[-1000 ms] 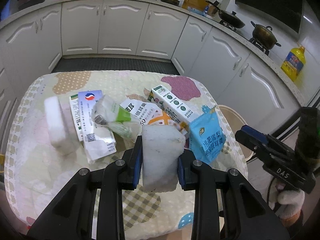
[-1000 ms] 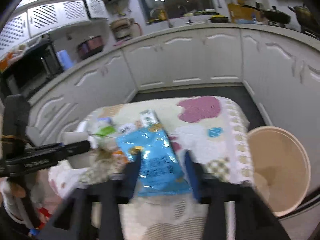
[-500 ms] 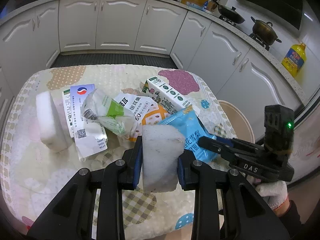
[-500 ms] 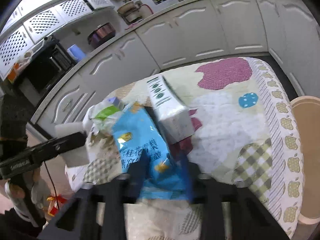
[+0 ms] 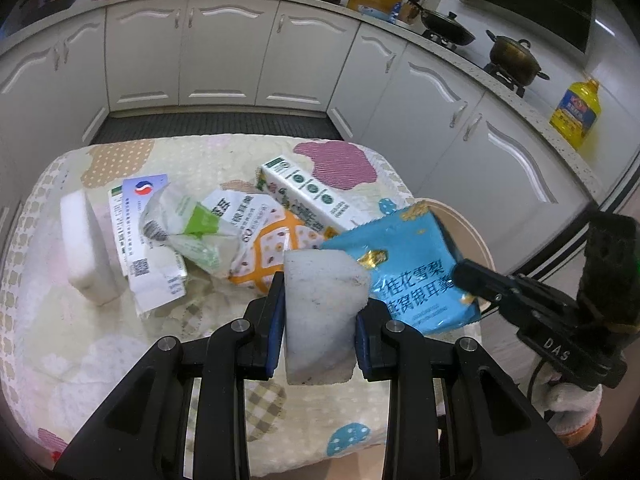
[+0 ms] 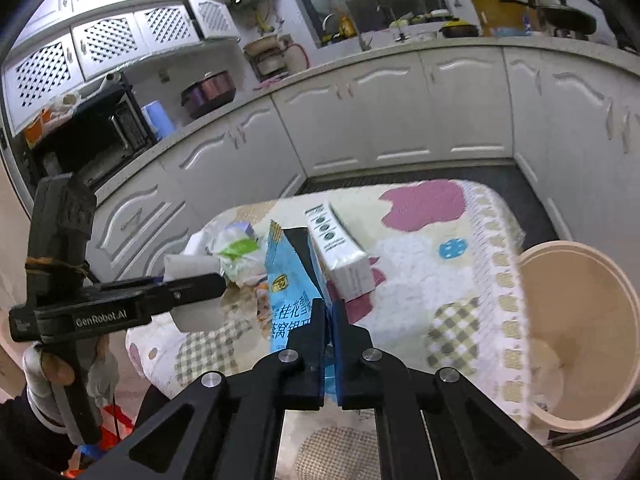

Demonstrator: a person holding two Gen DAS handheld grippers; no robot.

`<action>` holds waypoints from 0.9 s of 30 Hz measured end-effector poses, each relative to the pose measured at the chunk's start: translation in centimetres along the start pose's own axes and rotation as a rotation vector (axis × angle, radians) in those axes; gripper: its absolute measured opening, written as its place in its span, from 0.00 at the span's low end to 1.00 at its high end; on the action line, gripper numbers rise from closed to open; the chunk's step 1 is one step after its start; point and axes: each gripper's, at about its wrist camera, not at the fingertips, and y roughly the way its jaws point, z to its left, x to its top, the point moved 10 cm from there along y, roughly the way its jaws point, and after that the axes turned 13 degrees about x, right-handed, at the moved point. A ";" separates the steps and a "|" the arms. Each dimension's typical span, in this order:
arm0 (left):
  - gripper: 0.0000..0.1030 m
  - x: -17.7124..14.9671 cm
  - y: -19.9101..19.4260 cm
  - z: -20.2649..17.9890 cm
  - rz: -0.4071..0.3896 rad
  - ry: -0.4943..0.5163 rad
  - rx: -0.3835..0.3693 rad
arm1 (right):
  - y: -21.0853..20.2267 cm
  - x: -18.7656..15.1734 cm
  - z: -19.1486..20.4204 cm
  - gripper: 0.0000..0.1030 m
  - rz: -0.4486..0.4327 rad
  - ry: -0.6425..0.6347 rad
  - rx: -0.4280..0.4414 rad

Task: Collect trash
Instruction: 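Lift the blue packet and white sponge and carry both over the beige bin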

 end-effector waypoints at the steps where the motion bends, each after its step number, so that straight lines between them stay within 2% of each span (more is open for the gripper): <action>1: 0.26 0.0 0.0 -0.3 -0.001 0.005 -0.003 | -0.4 0.1 -0.1 0.03 -0.006 -0.002 -0.006; 15: 0.26 1.3 0.9 -8.1 -0.005 0.102 -0.084 | -7.1 1.2 -4.5 0.01 -0.091 0.041 -0.125; 20: 0.26 1.1 1.9 -10.0 0.019 0.115 -0.105 | -7.9 0.7 -6.0 0.01 -0.084 0.065 -0.138; 22: 0.26 0.9 2.2 -10.2 0.023 0.122 -0.100 | -8.1 0.4 -6.8 0.02 -0.092 0.061 -0.187; 24: 0.26 0.6 2.5 -10.1 0.031 0.123 -0.095 | -7.9 0.1 -7.7 0.17 -0.093 0.089 -0.185; 25: 0.26 0.6 2.5 -10.0 0.034 0.122 -0.092 | -7.5 -0.3 -8.2 0.34 -0.077 0.115 -0.179; 26: 0.26 0.5 2.6 -9.8 0.034 0.121 -0.087 | -7.2 -0.5 -8.6 0.38 -0.069 0.124 -0.181; 27: 0.26 0.5 2.6 -9.7 0.032 0.120 -0.084 | -6.7 -0.9 -8.8 0.38 -0.055 0.113 -0.189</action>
